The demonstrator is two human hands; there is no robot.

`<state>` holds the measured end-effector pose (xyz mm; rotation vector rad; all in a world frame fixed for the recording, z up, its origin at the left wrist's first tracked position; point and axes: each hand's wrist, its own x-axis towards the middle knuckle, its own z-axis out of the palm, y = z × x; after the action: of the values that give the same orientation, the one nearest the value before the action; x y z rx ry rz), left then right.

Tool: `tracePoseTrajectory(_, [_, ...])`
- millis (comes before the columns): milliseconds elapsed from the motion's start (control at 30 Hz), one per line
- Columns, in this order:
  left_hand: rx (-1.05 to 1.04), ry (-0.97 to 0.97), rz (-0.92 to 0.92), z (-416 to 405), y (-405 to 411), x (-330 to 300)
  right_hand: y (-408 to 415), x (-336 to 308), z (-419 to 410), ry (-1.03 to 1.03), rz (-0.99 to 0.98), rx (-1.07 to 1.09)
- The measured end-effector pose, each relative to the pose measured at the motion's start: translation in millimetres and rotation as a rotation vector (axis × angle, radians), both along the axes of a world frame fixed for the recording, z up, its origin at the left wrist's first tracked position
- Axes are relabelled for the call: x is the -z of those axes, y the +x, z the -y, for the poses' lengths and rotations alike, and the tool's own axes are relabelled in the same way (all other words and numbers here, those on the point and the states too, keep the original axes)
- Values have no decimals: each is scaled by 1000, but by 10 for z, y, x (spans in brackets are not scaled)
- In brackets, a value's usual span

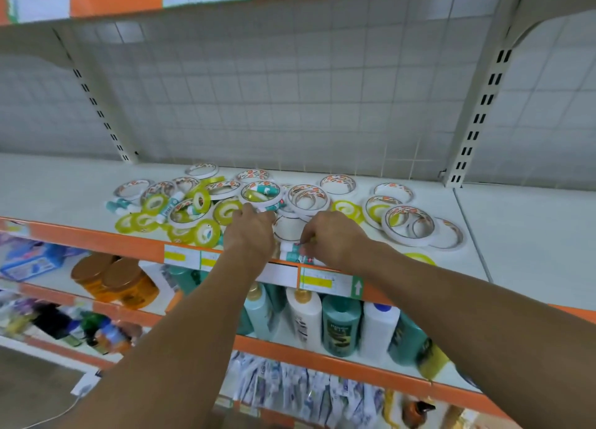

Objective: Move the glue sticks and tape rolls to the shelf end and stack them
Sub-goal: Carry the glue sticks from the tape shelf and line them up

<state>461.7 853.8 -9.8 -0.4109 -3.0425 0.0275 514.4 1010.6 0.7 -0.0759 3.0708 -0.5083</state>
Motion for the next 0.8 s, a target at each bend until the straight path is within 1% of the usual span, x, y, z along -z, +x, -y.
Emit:
tracePoseTrajectory(100, [20, 40, -7, 39, 8, -29, -23, -29, 16, 1, 50, 39])
tracePoseTrajectory(200, [27, 64, -55, 86, 40, -60, -34, -87, 27, 10, 108, 66])
tracePoseTrajectory(367, [122, 69, -143, 143, 50, -50, 8, -141, 39, 46, 95, 42])
tracePoseTrajectory(433, [153, 62, -167, 156, 48, -45, 26, -147, 52, 103, 74, 7])
tracePoseTrajectory(533, [164, 90, -177, 135, 50, -53, 23, -133, 105, 271, 35, -54])
tracePoseTrajectory(600, [193, 95, -172, 109, 50, -41, 24, -131, 146, 335, 35, -89])
tracePoseTrajectory(733, [267, 66, -153, 133, -8, 47, 57, -146, 160, 312, 0, -126])
tracePoseTrajectory(800, [281, 120, -148, 141, -52, 47, 75, -165, 125, 264, -20, -138])
